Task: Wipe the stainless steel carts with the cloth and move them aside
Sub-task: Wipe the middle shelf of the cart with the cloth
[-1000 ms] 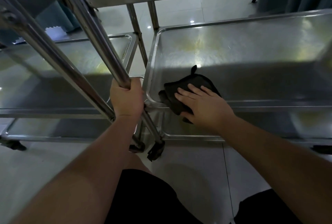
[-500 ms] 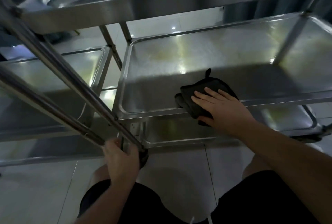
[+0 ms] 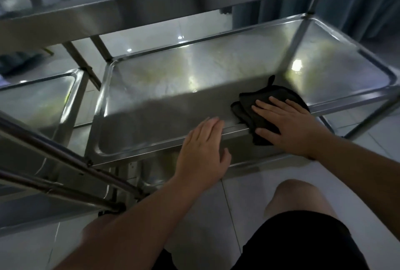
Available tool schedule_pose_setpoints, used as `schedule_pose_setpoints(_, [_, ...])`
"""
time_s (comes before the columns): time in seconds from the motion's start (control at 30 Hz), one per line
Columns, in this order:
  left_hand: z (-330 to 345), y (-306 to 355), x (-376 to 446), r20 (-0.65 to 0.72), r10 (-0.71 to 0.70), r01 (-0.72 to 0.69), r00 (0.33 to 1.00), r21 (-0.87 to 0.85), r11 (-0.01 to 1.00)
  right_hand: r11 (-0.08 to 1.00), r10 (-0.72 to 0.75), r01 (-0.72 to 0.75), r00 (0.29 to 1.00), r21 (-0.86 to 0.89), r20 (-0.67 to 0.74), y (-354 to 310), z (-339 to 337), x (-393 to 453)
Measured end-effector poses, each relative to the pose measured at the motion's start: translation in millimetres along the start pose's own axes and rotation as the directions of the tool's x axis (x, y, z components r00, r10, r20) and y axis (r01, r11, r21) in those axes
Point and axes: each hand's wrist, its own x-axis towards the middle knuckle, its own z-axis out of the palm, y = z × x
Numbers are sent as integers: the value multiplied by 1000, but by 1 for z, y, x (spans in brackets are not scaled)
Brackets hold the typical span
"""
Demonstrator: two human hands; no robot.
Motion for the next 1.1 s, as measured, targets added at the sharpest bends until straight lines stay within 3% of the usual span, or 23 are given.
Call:
schedule_pose_setpoints(0.3, [38,53,55,206,54,-95,977,193,977,986,159,-157,986,50,-44,58,-2,-14])
schedule_pose_setpoints(0.5, [50,75,80,232,149,-203,961,231,951,962,269,-266,962,57,-38,103,-6,-24])
schedule_pose_setpoints(0.7, [58,70,79,206,159,-201,966,201,959,916,395,-394,919,68,7,146,-16,-32])
schedule_pose_setpoints(1.1, [56,69,78,196,158,-199,968,212,957,750,650,-653,757,100,67,200,-31,-1])
